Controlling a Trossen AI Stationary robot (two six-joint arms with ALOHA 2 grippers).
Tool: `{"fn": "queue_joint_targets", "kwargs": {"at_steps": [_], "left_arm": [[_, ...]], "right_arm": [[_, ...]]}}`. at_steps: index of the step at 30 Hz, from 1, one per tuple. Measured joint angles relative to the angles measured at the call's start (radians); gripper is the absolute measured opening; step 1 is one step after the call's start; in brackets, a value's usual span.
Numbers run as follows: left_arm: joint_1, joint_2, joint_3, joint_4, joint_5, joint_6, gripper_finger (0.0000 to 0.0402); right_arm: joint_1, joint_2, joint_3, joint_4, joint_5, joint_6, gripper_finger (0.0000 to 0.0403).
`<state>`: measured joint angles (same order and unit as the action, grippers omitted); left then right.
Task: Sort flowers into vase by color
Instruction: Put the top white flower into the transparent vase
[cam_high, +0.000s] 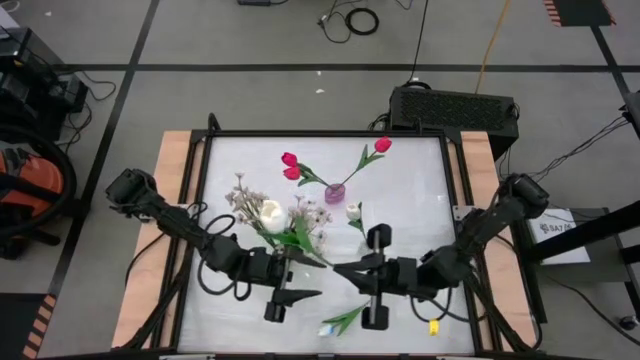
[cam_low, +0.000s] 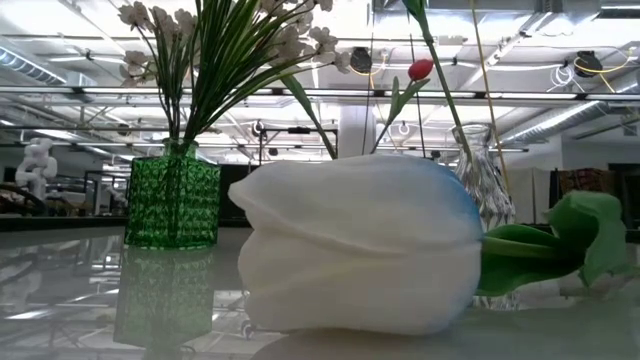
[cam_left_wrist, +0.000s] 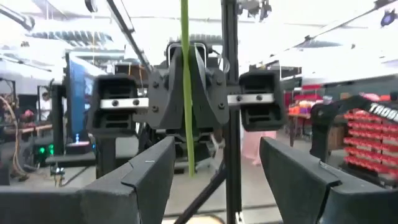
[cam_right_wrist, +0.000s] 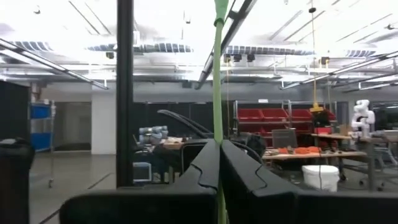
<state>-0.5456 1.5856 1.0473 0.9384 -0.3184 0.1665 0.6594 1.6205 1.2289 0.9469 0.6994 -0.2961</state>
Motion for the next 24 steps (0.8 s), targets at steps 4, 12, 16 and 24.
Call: {"fn": "queue_joint_targets", "kwargs": {"at_steps": [4, 12, 16, 24], "left_arm": [[0.008, 0.001, 0.0, -0.005, -0.006, -0.003, 0.0242], [0.041, 0.013, -0.001, -0.017, -0.003, -0.056, 0.0242], [0.043, 0.019, -0.001, -0.034, 0.007, -0.056, 0.0242], [0.064, 0.025, -0.001, -0.031, 0.042, -0.057, 0.0242]], "right_arm": [[-0.02, 0.038, 0.0, 0.014, -0.018, -0.006, 0.0], [-0.035, 0.07, 0.0, 0.047, -0.048, -0.014, 0.0], [-0.04, 0.07, 0.0, 0.047, -0.047, -0.032, 0.0], [-0.06, 0.07, 0.0, 0.024, -0.048, -0.031, 0.0]]}}
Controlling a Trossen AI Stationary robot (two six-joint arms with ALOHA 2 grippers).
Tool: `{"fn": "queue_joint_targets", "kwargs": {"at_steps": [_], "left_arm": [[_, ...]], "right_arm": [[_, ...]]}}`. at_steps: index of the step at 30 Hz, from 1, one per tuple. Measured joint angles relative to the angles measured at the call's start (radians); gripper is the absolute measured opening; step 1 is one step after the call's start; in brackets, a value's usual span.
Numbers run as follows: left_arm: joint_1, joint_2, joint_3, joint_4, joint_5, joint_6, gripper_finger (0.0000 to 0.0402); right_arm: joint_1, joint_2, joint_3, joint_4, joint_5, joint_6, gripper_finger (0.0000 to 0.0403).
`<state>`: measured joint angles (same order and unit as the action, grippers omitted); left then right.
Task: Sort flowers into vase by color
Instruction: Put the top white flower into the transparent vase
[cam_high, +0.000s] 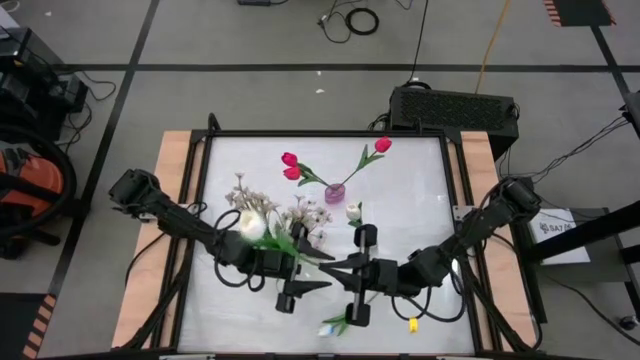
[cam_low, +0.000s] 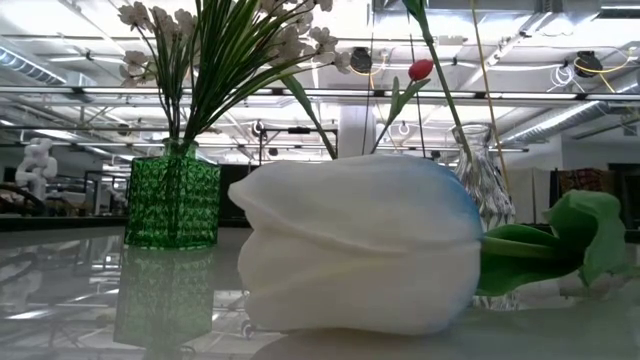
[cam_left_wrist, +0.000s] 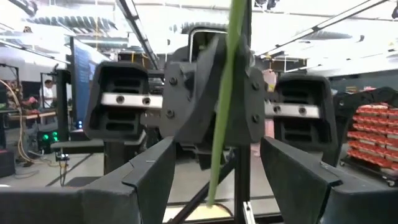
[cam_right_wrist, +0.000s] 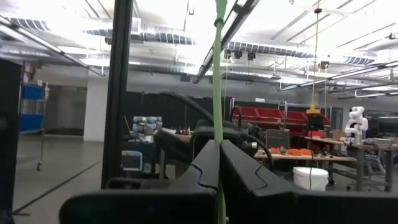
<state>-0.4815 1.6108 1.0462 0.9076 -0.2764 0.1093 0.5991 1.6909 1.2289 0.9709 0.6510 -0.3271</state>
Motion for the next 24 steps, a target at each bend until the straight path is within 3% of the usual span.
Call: {"fn": "queue_joint_targets", "kwargs": {"at_steps": [4, 8, 17, 21, 24], "left_arm": [[0.008, 0.0, 0.0, -0.007, 0.005, 0.0, 0.023], [0.016, 0.0, 0.0, -0.02, 0.014, -0.022, 0.0189], [0.023, 0.0, 0.0, -0.037, 0.026, -0.05, 0.0023], [0.021, 0.0, 0.0, -0.045, 0.042, -0.052, 0.0015], [0.021, 0.0, 0.0, -0.09, 0.042, -0.078, 0.0014]], "right_arm": [[-0.012, 0.0, 0.0, -0.024, -0.001, 0.013, 0.0], [-0.019, 0.0, 0.0, -0.031, 0.0, 0.03, 0.0], [-0.015, 0.0, 0.0, -0.031, 0.003, 0.027, 0.0], [-0.003, 0.0, 0.0, -0.031, 0.024, 0.029, 0.0002], [0.021, 0.0, 0.0, -0.047, 0.109, 0.034, 0.0021]]}}
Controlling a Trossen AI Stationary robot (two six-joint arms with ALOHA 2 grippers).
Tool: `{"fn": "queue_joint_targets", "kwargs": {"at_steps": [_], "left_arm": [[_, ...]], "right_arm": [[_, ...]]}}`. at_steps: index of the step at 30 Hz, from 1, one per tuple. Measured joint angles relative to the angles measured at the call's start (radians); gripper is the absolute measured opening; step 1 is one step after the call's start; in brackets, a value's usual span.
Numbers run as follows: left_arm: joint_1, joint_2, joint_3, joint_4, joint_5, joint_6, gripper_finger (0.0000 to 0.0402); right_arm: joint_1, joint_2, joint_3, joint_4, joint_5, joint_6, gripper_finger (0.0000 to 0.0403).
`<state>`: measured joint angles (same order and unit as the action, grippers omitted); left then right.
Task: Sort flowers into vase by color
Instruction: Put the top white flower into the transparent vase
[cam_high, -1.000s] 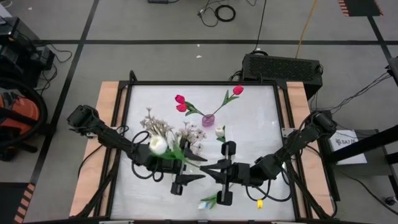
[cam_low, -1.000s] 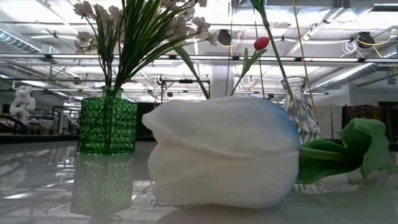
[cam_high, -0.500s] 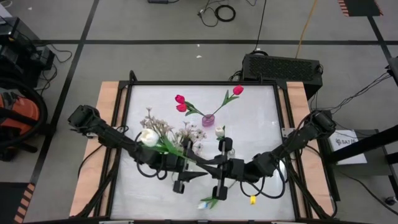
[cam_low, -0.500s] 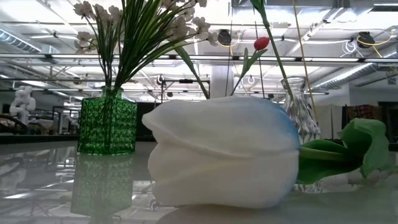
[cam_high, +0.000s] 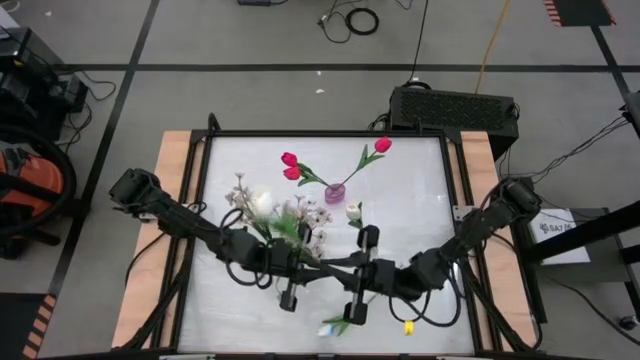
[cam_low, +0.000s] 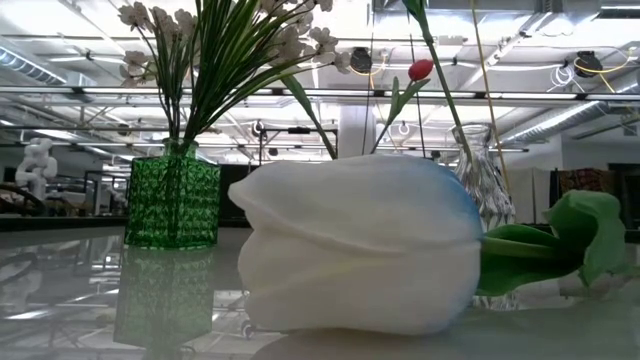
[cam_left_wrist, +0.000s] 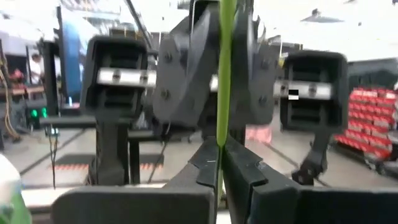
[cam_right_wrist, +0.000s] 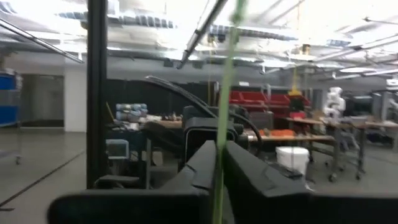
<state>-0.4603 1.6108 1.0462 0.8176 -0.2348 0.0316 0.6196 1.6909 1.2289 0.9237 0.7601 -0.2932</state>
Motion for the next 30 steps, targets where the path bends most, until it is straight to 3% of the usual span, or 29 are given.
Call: {"fn": "queue_joint_targets", "kwargs": {"at_steps": [6, 15, 25, 30], "left_arm": [[-0.001, 0.0, 0.0, -0.106, 0.0, -0.052, 0.0006], [-0.014, 0.0, -0.001, -0.196, -0.002, -0.102, 0.0006], [-0.02, -0.002, -0.001, -0.315, -0.001, -0.158, 0.0005], [-0.026, -0.002, -0.001, -0.344, -0.001, -0.178, 0.0004]], "right_arm": [[0.068, -0.05, 0.0, -0.113, 0.125, 0.031, 0.0112], [0.137, -0.12, 0.0, -0.282, 0.132, 0.179, 0.0223], [0.096, -0.12, 0.006, -0.297, 0.13, 0.19, 0.0249], [0.075, -0.12, 0.064, -0.413, 0.106, 0.206, 0.0249]]}}
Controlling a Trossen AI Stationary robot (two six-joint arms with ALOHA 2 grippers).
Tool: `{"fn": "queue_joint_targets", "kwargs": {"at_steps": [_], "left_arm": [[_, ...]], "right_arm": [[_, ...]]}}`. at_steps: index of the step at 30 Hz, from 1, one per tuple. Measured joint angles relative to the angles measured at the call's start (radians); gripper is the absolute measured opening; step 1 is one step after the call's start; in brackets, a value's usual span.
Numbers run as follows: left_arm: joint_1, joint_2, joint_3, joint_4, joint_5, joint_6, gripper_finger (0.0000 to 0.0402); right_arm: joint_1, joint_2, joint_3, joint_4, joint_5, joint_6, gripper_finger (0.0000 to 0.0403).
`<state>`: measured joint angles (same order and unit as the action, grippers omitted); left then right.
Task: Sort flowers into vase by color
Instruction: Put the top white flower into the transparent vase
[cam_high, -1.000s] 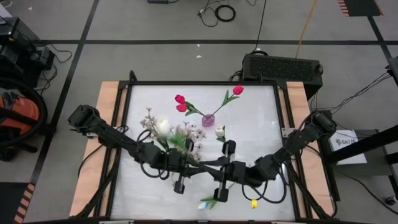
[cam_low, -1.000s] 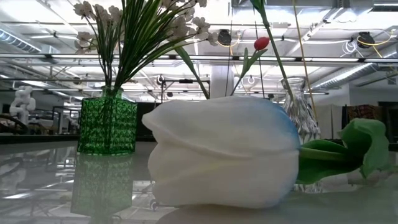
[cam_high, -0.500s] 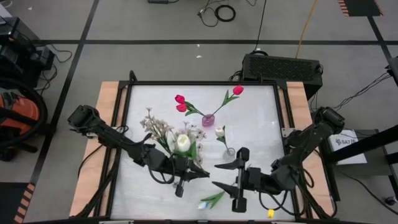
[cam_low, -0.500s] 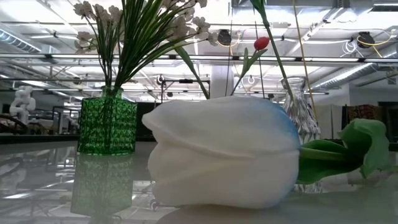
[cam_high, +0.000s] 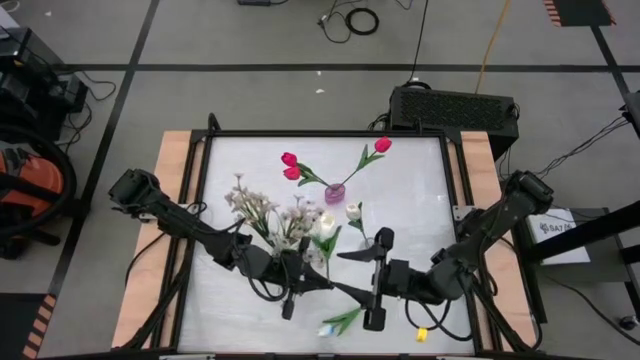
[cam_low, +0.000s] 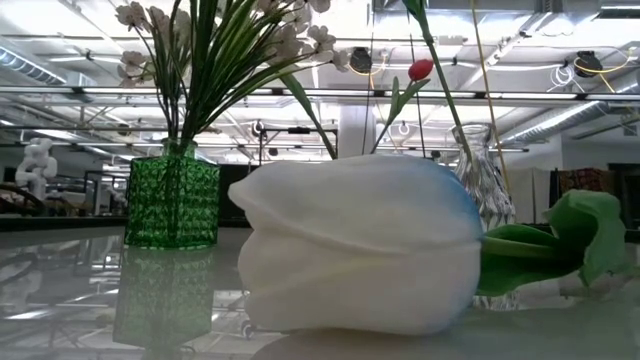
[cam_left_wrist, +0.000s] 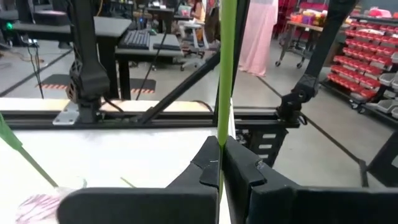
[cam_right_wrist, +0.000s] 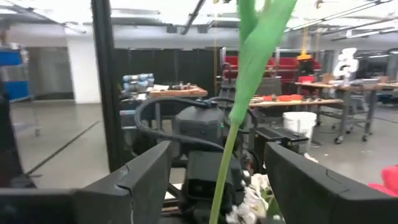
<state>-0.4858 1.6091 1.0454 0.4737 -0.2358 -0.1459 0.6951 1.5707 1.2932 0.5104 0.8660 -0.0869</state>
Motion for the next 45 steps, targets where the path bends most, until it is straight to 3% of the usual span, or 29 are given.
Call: {"fn": "queue_joint_targets", "kwargs": {"at_steps": [3, 13, 17, 21, 28, 30, 34, 40, 45], "left_arm": [[0.001, 0.0, 0.0, -0.009, -0.001, -0.005, 0.0004], [-0.002, 0.0, 0.0, -0.023, -0.001, -0.002, 0.0004], [-0.001, 0.0, 0.0, -0.023, -0.002, 0.001, 0.0004], [0.001, 0.0, 0.0, -0.042, -0.014, 0.001, 0.0004], [0.001, 0.0, 0.0, -0.046, -0.053, 0.0, 0.0024], [-0.001, 0.0, 0.0, -0.043, -0.054, -0.005, 0.0032], [-0.011, 0.0, 0.0, -0.031, -0.056, -0.005, 0.0068], [-0.034, -0.008, 0.0, 0.014, -0.064, 0.01, 0.0168], [-0.067, -0.04, 0.002, 0.137, -0.066, 0.115, 0.0222]], "right_arm": [[-0.015, 0.0, 0.04, -0.066, -0.064, 0.039, 0.0249], [-0.061, 0.0, 0.06, -0.173, -0.064, 0.129, 0.0246], [-0.088, 0.0, 0.06, -0.181, -0.141, 0.152, 0.0225], [-0.105, 0.0, 0.06, -0.183, -0.132, 0.155, 0.0174], [-0.091, 0.0, 0.06, -0.184, -0.129, 0.155, 0.0019], [-0.084, 0.0, 0.06, -0.184, -0.122, 0.155, 0.0011], [-0.056, -0.006, 0.06, -0.198, -0.056, 0.143, 0.0005], [0.032, -0.063, 0.06, -0.233, 0.028, 0.135, 0.0003], [0.14, -0.13, 0.06, -0.34, 0.221, 0.136, 0.0001]]}}
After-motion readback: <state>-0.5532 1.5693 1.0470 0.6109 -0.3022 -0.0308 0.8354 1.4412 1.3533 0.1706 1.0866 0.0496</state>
